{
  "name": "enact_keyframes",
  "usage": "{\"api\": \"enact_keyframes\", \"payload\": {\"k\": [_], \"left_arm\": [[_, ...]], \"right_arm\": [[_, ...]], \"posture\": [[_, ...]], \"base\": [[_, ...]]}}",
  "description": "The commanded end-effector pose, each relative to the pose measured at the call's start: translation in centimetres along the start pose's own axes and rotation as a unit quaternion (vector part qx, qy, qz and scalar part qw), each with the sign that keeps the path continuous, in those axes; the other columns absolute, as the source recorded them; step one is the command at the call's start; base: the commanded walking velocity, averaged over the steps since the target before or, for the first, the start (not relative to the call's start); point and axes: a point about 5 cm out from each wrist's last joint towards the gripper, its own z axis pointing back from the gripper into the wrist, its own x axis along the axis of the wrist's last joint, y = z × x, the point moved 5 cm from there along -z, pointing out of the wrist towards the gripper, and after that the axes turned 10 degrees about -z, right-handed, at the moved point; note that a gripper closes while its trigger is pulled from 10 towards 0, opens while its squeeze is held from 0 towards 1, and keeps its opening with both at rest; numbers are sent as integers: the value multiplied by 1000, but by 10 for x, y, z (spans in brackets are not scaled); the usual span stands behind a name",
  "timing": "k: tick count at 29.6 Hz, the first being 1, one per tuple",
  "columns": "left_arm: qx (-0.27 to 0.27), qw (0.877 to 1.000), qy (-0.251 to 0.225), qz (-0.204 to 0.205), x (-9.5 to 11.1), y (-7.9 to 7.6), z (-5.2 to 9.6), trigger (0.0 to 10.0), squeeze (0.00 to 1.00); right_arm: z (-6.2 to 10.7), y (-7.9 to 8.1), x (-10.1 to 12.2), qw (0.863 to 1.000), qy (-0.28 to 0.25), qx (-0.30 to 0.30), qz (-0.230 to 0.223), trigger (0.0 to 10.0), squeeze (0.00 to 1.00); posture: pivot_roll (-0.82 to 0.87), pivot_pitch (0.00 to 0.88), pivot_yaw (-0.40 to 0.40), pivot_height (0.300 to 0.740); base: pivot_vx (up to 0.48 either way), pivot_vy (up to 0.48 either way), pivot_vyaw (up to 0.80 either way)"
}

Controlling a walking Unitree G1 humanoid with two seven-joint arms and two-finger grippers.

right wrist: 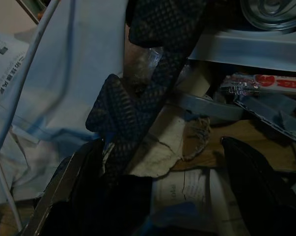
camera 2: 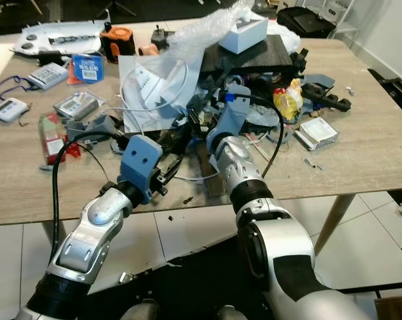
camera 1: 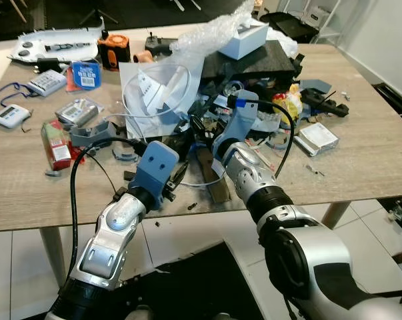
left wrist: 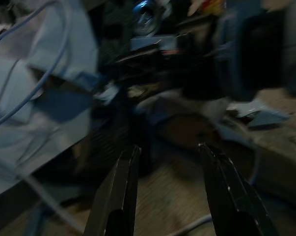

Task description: Picking trash to rubbish bin

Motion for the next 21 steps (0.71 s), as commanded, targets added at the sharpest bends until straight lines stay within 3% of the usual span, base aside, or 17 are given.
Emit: {"api": "enact_keyframes", "payload": {"k": [1,6,7,9,11,12,18,19,21], "left_arm": [[-17,1000,0,-4,1,-6,3,10000,0],[-18,1000,2,-4,1,-9,5,10000,0],[-18,1000,2,-4,1,-9,5,10000,0],[-19,1000,4,-3,0,-11,5,10000,0],[-19,1000,4,-3,0,-11,6,10000,0],[-18,1000,5,2,0,-13,6,10000,0],[-24,1000,3,17,4,-23,3,10000,0],[-22,999,3,25,3,-22,1,10000,0],[-24,999,4,25,2,-23,1,10000,0]], "right_arm": [[-1,3,-3,1000,2,5,-12,10000,0],[-3,8,8,1000,-18,14,-12,10000,0],[-3,10,11,999,-23,18,-14,9294,0],[-4,13,15,999,-31,24,-16,3529,0],[-4,14,17,999,-34,27,-16,3529,0],[-4,14,20,999,-41,30,-18,0,0],[-1,15,34,996,-71,43,-14,0,0],[0,15,33,996,-74,46,-8,784,0],[1,14,33,996,-75,45,-7,196,0]], "posture": [[133,283,-84,740],[124,288,-82,740],[122,292,-81,740],[118,295,-80,740],[118,295,-80,740],[108,289,-70,740],[98,265,-55,740],[79,263,-44,740],[76,260,-42,740]], "base": [[0,0,0],[0,0,0],[0,0,0],[0,0,0],[0,0,0],[0,0,0],[0,0,0],[0,0,0],[0,0,0]]}}
